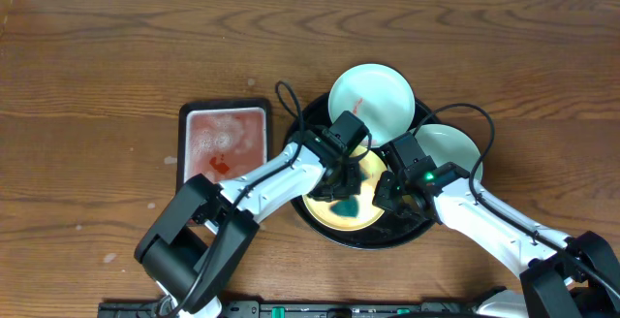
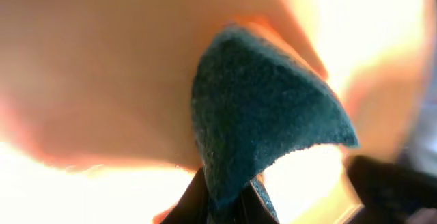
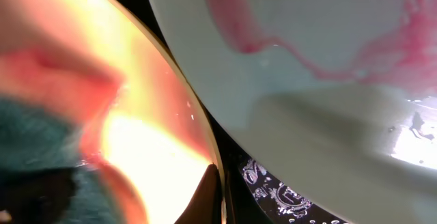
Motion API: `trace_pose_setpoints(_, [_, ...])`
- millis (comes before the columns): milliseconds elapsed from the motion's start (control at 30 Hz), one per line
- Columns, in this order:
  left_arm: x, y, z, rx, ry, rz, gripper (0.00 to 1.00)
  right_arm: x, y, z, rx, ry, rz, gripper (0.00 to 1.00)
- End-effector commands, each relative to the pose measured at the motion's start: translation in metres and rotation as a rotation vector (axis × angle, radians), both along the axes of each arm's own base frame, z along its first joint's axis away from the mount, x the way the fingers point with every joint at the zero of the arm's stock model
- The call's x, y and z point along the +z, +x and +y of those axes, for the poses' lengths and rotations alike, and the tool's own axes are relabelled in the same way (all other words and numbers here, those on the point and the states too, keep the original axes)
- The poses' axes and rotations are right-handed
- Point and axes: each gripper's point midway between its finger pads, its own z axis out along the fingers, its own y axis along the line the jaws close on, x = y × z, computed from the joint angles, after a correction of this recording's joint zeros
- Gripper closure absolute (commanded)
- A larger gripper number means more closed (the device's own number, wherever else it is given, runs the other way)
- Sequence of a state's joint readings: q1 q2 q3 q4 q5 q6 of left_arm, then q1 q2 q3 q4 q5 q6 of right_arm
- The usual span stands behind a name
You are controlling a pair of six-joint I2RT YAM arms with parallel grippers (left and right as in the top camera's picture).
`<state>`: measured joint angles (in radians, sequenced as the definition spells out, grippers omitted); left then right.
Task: Clean dirty plates on tray and stack at the side
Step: 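Scrub the yellow plate with the sponge while right gripper holds it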
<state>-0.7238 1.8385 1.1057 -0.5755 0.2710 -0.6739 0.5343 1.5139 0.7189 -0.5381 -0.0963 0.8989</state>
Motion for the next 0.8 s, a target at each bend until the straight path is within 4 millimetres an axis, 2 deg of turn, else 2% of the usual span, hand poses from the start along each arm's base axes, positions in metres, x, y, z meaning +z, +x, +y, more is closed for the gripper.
trace_pose_setpoints(0, [0.002, 0.038, 0.069, 0.057, 0.370, -0.205, 0.93, 0.000, 0.002, -0.003, -0.009, -0.016, -0.004, 0.99])
trace_pose_setpoints(133, [0.020, 0.061, 0.086, 0.069, 0.485, -0.324, 0.93, 0.000, 0.002, -0.003, -0.008, -0.014, -0.003, 0.99])
trace_pose_setpoints(233, [0.020, 0.065, 0.081, 0.081, 0.464, -0.342, 0.92, -0.001, 0.000, -0.003, -0.007, -0.015, 0.007, 0.99])
trace_pose_setpoints(300, [0.016, 0.062, 0.059, 0.074, 0.348, -0.303, 0.92, -0.001, -0.001, -0.004, -0.007, -0.016, 0.009, 0.99])
trace_pose_setpoints(400, [0.014, 0.046, 0.008, 0.029, 0.080, -0.180, 0.91, -0.001, -0.001, -0.003, -0.008, -0.016, 0.008, 0.99])
trace_pose_setpoints(467, [0.019, 0.028, -0.033, -0.031, -0.131, -0.079, 0.91, -0.001, -0.001, -0.003, -0.008, -0.016, 0.009, 0.99])
trace_pose_setpoints(500, [0.019, 0.023, -0.043, -0.051, -0.171, -0.055, 0.91, -0.001, -0.001, -0.003, -0.008, -0.016, 0.009, 0.99])
trace_pose_setpoints(667, [0.014, -0.005, -0.062, -0.163, -0.210, 0.001, 0.89, -0.001, -0.001, -0.003, -0.007, -0.016, 0.009, 0.99])
trace_pose_setpoints(767, [0.012, -0.017, -0.058, -0.177, -0.189, 0.041, 0.90, -0.001, -0.001, -0.004, -0.007, -0.016, 0.009, 0.99])
